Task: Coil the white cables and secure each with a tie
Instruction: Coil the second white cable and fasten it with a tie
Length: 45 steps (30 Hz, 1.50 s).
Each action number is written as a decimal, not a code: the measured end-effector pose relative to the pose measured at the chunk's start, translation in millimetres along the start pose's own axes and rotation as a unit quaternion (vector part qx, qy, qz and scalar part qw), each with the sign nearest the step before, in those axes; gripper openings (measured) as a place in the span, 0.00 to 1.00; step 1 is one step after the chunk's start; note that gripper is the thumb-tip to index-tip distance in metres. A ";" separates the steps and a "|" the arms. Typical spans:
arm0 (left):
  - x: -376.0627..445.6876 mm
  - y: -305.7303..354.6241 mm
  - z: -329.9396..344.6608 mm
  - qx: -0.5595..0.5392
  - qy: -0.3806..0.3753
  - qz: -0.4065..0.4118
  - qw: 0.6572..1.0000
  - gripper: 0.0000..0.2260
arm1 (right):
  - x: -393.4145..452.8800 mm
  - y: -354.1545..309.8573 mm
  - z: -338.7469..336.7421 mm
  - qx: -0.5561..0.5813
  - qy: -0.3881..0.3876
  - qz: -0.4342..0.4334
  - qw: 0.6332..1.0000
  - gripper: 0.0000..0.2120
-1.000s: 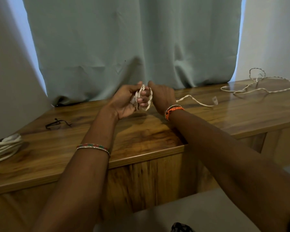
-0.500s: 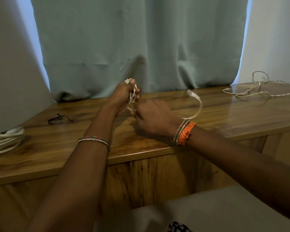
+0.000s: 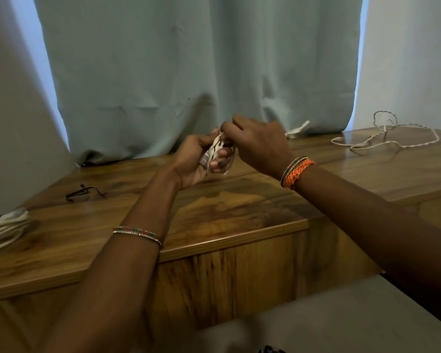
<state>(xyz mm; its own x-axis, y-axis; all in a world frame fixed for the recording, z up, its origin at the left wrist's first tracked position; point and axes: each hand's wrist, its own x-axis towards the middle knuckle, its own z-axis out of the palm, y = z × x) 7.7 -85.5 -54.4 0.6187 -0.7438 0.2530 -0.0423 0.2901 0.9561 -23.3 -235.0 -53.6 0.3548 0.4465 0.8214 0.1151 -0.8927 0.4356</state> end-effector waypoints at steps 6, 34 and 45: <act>-0.4 3.2 3.3 -0.039 -0.087 -0.017 0.995 0.12 | 8.0 22.4 23.8 0.013 0.021 0.005 1.000 0.07; 4.1 7.4 -18.2 -0.014 0.078 0.170 0.982 0.14 | -9.4 -68.9 -35.3 0.273 -0.344 0.077 0.895 0.06; 2.1 -3.6 -0.2 0.170 0.119 0.094 0.974 0.18 | 3.7 -24.2 -77.3 0.103 -0.220 -0.003 0.970 0.09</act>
<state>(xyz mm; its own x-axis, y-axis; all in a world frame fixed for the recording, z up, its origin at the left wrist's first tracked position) 9.3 -88.0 -57.3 0.7375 -0.5250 0.4248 -0.4039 0.1614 0.9005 -96.6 -207.2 -32.7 0.7103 0.4241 0.5618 0.2855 -0.9031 0.3207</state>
